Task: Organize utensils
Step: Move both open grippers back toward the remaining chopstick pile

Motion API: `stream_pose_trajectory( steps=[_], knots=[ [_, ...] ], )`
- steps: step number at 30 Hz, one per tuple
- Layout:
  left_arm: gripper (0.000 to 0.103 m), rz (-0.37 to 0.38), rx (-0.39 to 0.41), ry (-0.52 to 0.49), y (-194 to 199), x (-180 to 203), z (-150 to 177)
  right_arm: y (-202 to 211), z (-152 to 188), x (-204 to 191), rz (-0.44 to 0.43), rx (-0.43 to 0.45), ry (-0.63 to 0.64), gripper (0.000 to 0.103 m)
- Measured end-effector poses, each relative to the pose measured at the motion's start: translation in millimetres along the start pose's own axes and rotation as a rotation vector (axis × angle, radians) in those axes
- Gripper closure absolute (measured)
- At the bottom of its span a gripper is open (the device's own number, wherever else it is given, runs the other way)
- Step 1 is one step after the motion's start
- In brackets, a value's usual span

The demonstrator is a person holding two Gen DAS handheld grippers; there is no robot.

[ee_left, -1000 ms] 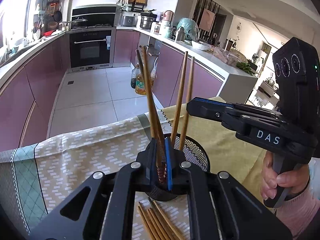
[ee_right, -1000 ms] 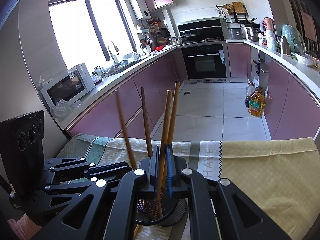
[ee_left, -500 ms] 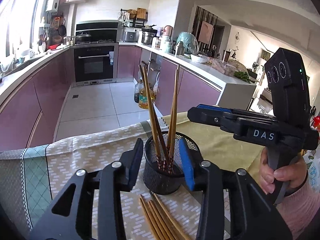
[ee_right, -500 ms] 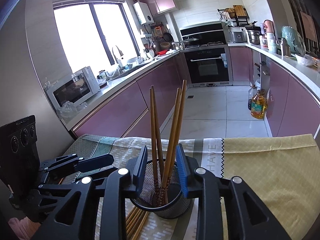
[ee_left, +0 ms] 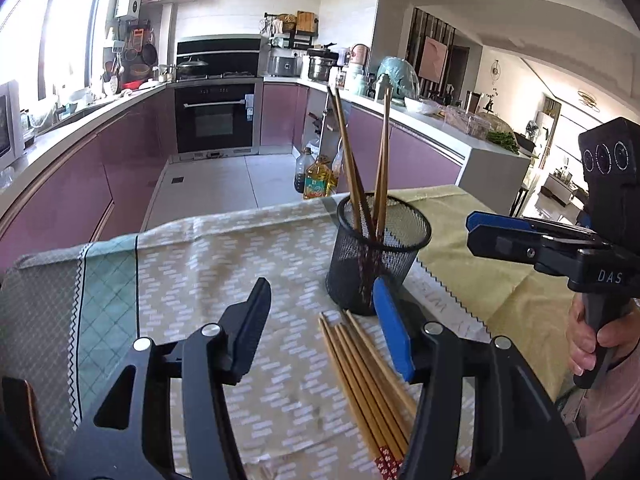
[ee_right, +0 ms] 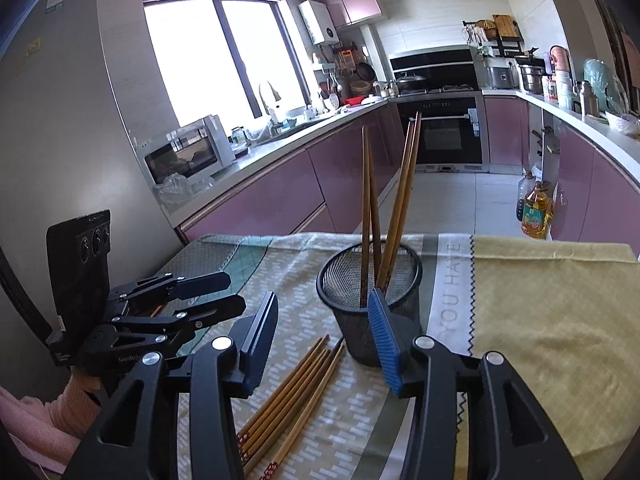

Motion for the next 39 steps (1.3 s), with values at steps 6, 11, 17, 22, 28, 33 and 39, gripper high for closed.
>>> stream_pose_trajectory(
  steps=[6, 11, 17, 22, 28, 33, 39],
  knots=[
    [0.050, -0.014, -0.106, 0.033, -12.5, -10.1, 41.7, -37.1, 49.8, -3.6, 0.019, -0.158, -0.020, 0.058],
    [0.050, -0.020, -0.166, 0.056, -23.5, -13.8, 66.6, -53.1, 72.5, -9.5, 0.041, -0.227, -0.016, 0.058],
    [0.050, -0.017, -0.184, 0.070, -25.7, -10.3, 79.8, -56.5, 84.3, -14.8, 0.059, -0.244, -0.025, 0.058],
    [0.050, -0.017, -0.201, 0.059, -29.1, -4.3, 85.0, -58.6, 90.7, -17.3, 0.078, -0.257, -0.008, 0.058],
    [0.050, -0.035, -0.218, 0.028, -33.6, 3.2, 88.2, -63.0, 94.8, -19.3, 0.104, -0.271, 0.014, 0.059],
    [0.053, -0.047, -0.238, 0.022, -37.9, 4.0, 91.0, -64.8, 96.0, -20.3, 0.120, -0.277, 0.030, 0.061],
    [0.053, -0.055, -0.242, 0.013, -38.8, 5.3, 90.9, -65.2, 96.3, -21.6, 0.127, -0.280, 0.042, 0.061]
  ],
)
Point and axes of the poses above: each gripper's, at about its wrist camera, not at the fingertips, and y roughly against the way its jaws point, x to its right, z to its underside, the point moved 4 cm from there along -y, roughly the way its jaws point, and after that the axes turned 2 degrees about y, right-handed, at the moved point
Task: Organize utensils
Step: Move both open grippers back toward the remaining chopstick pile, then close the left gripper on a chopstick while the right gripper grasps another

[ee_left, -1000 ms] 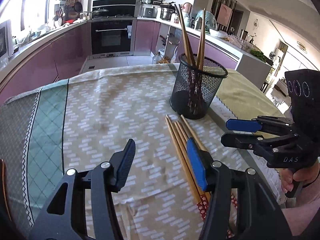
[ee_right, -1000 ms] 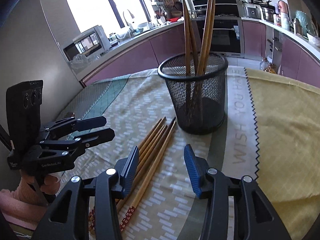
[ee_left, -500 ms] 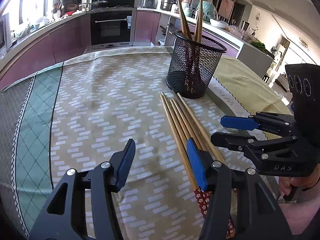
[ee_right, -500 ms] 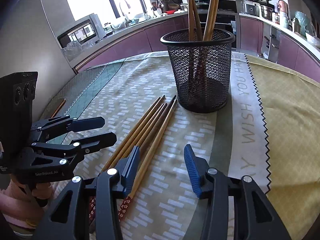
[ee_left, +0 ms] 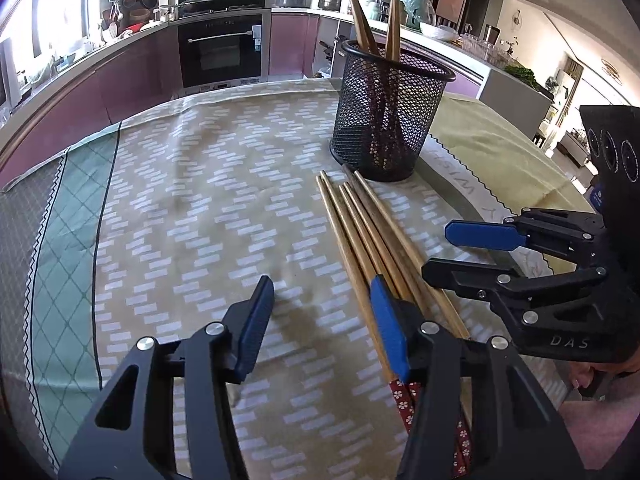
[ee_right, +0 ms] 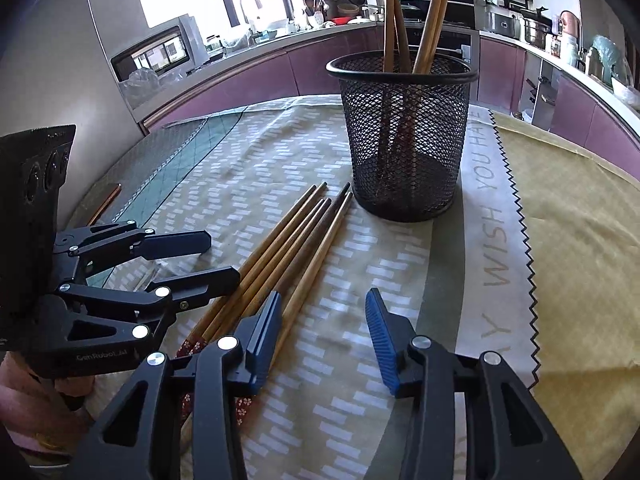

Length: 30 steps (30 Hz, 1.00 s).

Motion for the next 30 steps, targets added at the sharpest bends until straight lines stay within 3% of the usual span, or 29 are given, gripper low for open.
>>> stream_pose_trajectory(
  steps=[4, 9, 20, 27, 30],
  knots=[
    [0.055, -0.010, -0.003, -0.004, -2.3, 0.2, -1.0, -0.7, -0.7, -2.0, 0.015, -0.004, 0.013, 0.062],
    [0.066, -0.044, -0.009, -0.013, -5.2, -2.0, -2.8, -2.4, -2.3, -3.7, 0.032, -0.011, 0.026, 0.069],
    [0.067, -0.050, -0.011, -0.021, -12.3, -2.7, -10.9, -9.1, -8.3, -2.5, 0.061, -0.021, 0.049, 0.075],
    [0.085, -0.061, -0.006, 0.009, -13.6, -5.5, -13.8, -9.7, -10.7, 5.2, 0.041, -0.015, -0.002, 0.095],
    [0.091, -0.055, -0.004, 0.035, -12.2, -9.3, -12.7, -7.3, -9.3, 10.5, 0.013, -0.012, -0.036, 0.097]
  ],
)
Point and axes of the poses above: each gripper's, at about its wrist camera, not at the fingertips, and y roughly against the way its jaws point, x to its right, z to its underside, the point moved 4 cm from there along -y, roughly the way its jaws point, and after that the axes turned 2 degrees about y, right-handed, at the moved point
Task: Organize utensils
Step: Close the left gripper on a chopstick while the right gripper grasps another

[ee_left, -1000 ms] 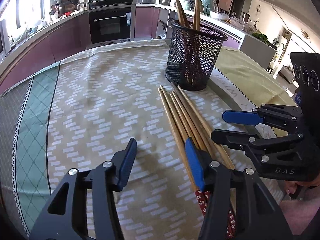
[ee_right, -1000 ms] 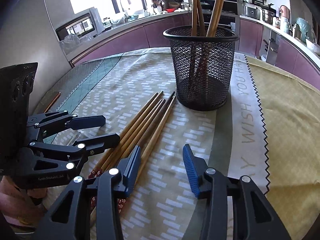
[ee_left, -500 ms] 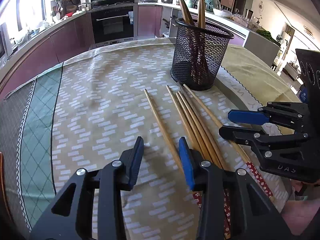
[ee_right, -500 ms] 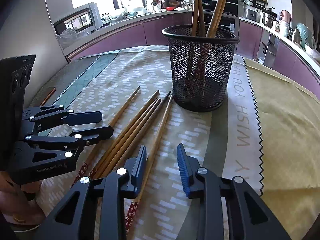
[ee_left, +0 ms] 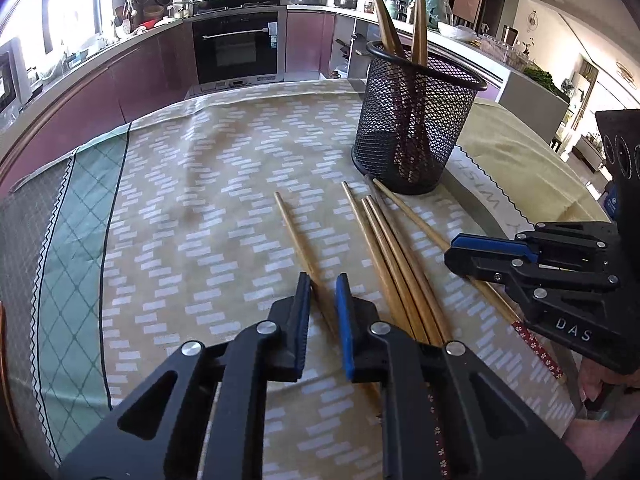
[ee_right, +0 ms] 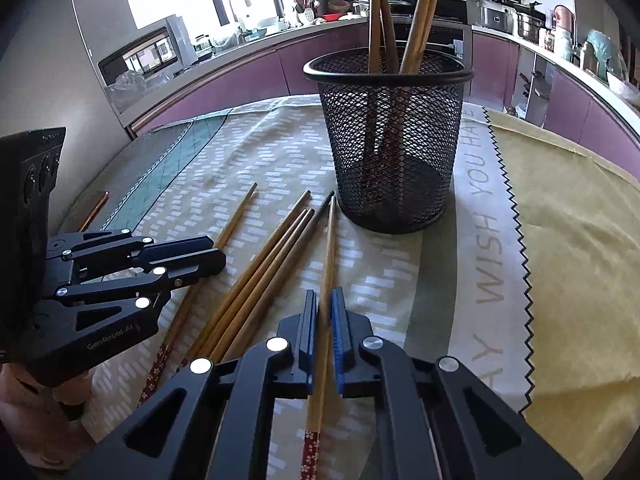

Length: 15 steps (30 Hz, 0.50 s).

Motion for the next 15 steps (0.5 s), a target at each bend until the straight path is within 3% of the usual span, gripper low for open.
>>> stream_pose_trajectory(
  steps=[7, 15],
  knots=[
    [0.095, 0.014, 0.011, 0.029, 7.6, -3.6, 4.4, 13.5, 0.0, 6.8, -0.037, 0.033, -0.039, 0.097],
    [0.096, 0.110, 0.037, -0.032, 25.2, 15.0, 7.6, 15.8, -1.4, -8.8, -0.105, 0.027, 0.012, 0.097]
  ],
)
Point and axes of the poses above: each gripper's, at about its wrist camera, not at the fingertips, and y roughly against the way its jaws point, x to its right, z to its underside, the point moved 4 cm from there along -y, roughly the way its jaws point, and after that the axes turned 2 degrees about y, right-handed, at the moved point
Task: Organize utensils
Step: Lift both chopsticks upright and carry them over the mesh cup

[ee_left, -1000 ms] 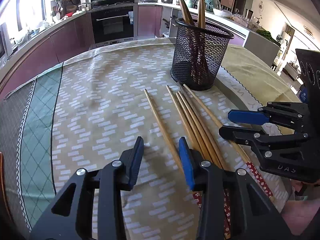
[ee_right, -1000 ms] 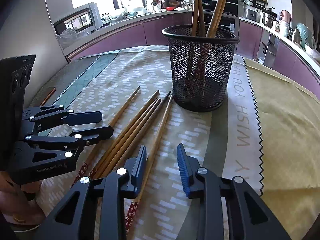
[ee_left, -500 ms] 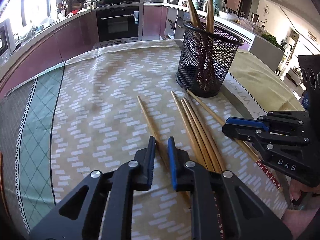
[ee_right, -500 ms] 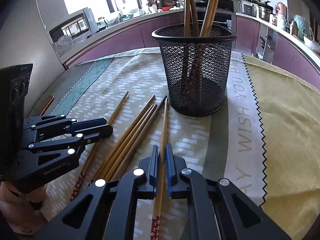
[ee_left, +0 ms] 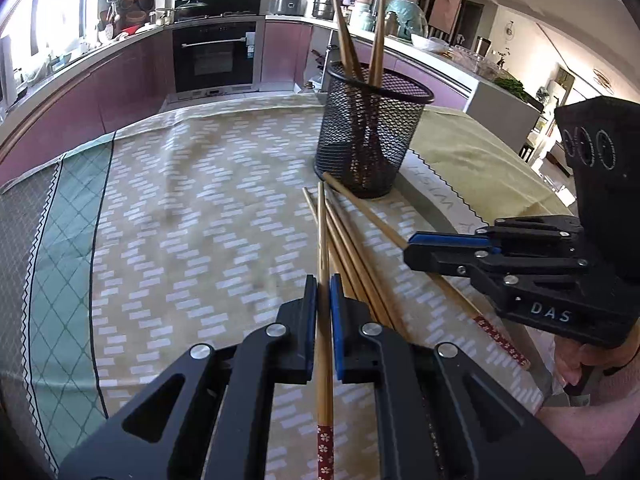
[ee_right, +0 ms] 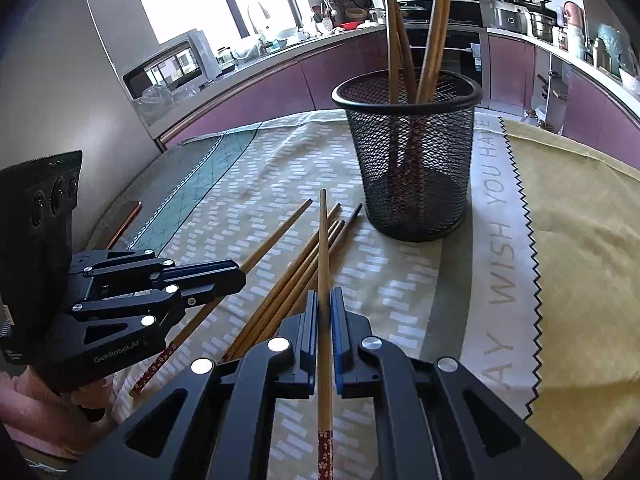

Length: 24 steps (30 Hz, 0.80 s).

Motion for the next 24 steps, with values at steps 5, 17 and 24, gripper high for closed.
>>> stream_pose_trajectory(
  steps=[5, 17, 24],
  knots=[
    [0.095, -0.001, -0.030, -0.025, -8.6, 3.9, 3.9, -9.6, 0.9, -4.1, -0.002, -0.033, 0.017, 0.097],
    [0.094, 0.021, -0.070, -0.022, -21.2, -1.5, 2.7, -23.8, -2.5, -4.6, 0.023, -0.067, 0.041, 0.095],
    [0.096, 0.008, -0.062, 0.000, -21.3, -2.3, -1.0, -21.3, -2.8, -1.5, 0.023, -0.047, 0.035, 0.097]
  ],
)
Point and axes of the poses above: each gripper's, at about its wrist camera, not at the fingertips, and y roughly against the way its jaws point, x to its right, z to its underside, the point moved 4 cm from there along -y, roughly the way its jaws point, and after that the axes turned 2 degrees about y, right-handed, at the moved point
